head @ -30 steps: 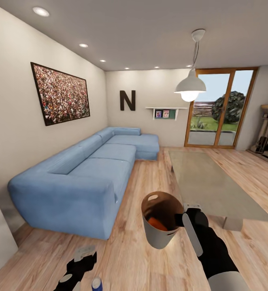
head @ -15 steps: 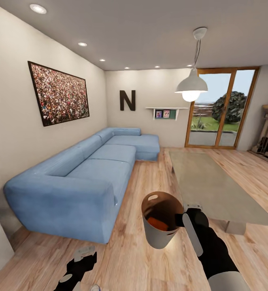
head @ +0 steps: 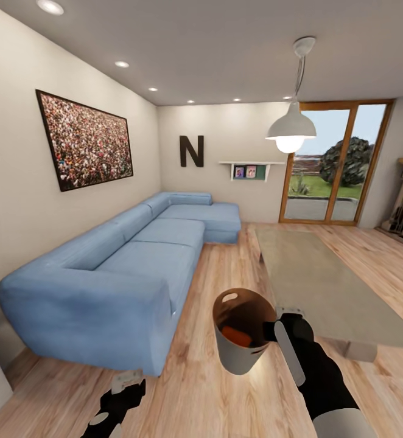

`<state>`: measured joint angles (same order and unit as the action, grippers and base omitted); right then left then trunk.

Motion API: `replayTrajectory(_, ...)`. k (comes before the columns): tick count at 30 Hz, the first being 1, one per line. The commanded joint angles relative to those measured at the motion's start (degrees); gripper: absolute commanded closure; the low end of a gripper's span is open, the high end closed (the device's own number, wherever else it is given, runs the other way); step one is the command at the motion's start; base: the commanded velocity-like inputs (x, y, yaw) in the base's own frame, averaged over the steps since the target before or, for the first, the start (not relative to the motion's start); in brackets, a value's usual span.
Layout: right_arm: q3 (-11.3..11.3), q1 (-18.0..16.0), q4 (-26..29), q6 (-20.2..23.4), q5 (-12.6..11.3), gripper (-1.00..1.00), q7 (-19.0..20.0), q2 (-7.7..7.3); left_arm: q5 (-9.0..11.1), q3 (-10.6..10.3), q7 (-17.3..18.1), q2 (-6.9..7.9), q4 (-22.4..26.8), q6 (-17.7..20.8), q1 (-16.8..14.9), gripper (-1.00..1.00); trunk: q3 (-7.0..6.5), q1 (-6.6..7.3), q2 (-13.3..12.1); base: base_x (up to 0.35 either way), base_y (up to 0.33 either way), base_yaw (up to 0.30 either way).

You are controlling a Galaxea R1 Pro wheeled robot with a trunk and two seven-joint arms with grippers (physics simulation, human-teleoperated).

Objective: Put the three can of soda from the living room inside the tash can in the kitchen.

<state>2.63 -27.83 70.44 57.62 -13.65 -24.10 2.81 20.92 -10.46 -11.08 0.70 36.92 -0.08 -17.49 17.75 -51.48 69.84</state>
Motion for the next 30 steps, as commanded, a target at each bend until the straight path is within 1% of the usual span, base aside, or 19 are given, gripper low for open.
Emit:
replayTrajectory(1, 0.0, 0.0, 0.0, -0.1, 0.0, 1.00, 0.1, 0.00, 0.0, 0.0, 0.0, 0.00, 0.0, 0.0, 0.0, -1.00, -0.01, 0.00, 0.0, 0.200, 0.000, 0.000)
replayTrajectory(7, 0.1, 0.0, 0.0, -0.1, 0.0, 1.00, 0.1, 0.03, 0.0, 0.0, 0.0, 0.00, 0.0, 0.0, 0.0, -1.00, -0.01, 0.00, 0.0, 0.172, 0.000, 0.000)
replayTrajectory(23, 0.1, 0.0, 0.0, -0.2, 0.0, 1.00, 0.1, 0.08, 0.0, 0.1, 0.0, 0.00, 0.0, 0.0, 0.0, -1.00, -0.01, 0.00, 0.0, 0.022, 0.000, 0.000)
replayTrajectory(30, 0.1, 0.0, 0.0, -0.2, 0.0, 1.00, 0.1, 0.07, 0.0, 0.1, 0.0, 0.00, 0.0, 0.0, 0.0, -1.00, -0.01, 0.00, 0.0, 0.221, 0.000, 0.000)
